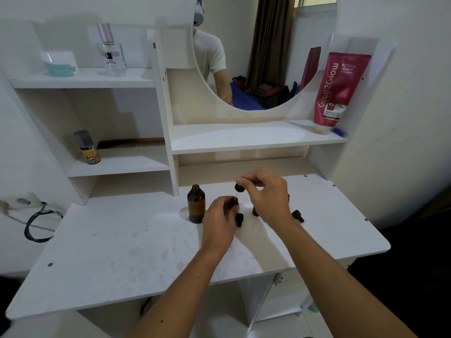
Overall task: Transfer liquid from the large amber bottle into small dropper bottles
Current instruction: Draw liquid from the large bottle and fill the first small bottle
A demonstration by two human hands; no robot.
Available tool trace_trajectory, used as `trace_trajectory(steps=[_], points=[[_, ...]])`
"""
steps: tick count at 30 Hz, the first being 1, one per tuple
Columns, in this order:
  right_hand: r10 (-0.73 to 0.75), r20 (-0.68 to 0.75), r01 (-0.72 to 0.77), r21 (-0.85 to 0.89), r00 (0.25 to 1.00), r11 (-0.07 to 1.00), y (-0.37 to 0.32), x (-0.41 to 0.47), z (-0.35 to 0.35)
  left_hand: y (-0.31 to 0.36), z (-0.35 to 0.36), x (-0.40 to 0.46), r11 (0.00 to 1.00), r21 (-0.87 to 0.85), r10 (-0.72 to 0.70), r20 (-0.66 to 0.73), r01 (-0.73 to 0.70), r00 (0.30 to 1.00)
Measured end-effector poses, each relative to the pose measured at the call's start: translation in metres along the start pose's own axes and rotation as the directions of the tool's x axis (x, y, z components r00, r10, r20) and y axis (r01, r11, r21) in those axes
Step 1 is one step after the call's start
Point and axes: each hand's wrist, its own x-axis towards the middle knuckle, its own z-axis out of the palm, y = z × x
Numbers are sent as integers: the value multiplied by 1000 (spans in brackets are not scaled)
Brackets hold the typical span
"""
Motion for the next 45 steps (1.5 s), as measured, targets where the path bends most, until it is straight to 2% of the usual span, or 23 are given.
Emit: trace_trajectory(steps=[5, 21, 25, 30, 35, 40, 45], points=[[-45, 17, 45, -23, 999, 999, 1, 0, 3, -4, 1, 1, 1000, -10, 0, 4, 0, 1000], [-23, 16, 23, -22, 1000, 999, -1, -3, 6, -3, -2, 0, 999, -47, -20, 24, 21, 1000], [-55, -32, 54, -33, 998, 998, -13, 2, -4, 0, -8, -9, 998, -40, -55, 48, 57, 997], [-164, -93, 161, -37, 982, 986, -36, 14, -15, -4, -32, -25, 997, -56, -41, 87, 46, 995], [-186, -132, 192, 32, 974, 981, -62, 18, -5, -9, -71, -40, 995, -73, -55, 112, 63, 992], [-160, -125, 177, 140, 979, 974, -81, 18, 16, -20, -105, -43, 993, -92, -62, 79, 70, 995], [-164, -91, 176, 160, 982, 971, -88, 19, 31, -26, -114, -33, 990, -75, -122, -34, 119, 992]])
